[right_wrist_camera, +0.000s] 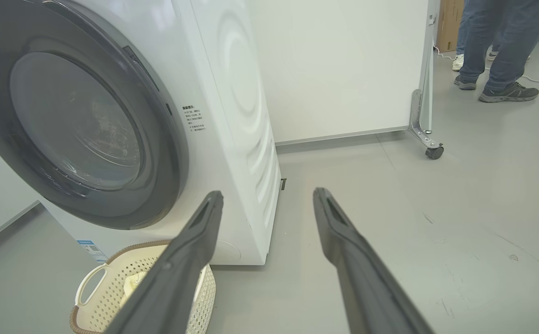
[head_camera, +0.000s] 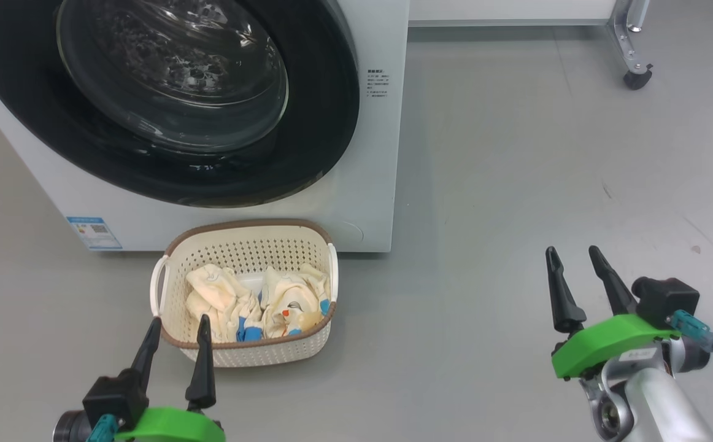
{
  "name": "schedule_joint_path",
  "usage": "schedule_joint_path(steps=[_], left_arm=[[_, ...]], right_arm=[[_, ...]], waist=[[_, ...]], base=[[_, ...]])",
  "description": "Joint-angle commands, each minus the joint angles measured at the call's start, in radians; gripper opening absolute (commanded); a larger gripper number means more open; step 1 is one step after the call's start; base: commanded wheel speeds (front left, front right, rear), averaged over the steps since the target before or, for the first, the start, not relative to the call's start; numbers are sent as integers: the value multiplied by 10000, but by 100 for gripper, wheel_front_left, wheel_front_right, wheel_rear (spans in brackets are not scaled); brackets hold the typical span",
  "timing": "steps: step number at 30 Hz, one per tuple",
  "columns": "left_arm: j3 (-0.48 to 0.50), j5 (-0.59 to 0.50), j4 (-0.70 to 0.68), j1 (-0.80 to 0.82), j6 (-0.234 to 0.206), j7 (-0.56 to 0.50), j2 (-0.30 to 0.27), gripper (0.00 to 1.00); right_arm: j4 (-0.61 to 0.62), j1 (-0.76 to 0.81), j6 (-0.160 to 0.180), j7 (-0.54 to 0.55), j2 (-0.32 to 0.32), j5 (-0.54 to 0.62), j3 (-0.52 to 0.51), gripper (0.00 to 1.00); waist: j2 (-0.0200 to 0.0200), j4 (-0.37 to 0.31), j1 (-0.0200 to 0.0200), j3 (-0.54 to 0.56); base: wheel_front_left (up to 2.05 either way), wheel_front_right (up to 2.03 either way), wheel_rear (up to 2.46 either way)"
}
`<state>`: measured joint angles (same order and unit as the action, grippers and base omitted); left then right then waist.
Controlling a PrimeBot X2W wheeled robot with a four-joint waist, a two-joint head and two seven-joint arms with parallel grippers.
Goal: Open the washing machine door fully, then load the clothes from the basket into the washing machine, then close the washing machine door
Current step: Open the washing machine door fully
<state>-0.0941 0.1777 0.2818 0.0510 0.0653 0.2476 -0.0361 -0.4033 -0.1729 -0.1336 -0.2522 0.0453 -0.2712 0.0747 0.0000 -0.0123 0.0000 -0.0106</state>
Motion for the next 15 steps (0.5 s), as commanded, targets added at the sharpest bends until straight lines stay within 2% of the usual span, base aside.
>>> schedule_joint_path(steps=[1, 15], left_arm=[[331, -11, -280, 199, 22, 141, -141, 100], [308, -18, -272, 188, 36, 141, -141, 100]], right_arm=[[266, -416, 29, -95, 49, 56, 248, 100], [274, -416, 29, -95, 49, 87, 266, 100]], waist=[[0, -3, 0, -1], [0, 17, 0, -33]], base=[[0, 0, 0], [0, 0, 0]])
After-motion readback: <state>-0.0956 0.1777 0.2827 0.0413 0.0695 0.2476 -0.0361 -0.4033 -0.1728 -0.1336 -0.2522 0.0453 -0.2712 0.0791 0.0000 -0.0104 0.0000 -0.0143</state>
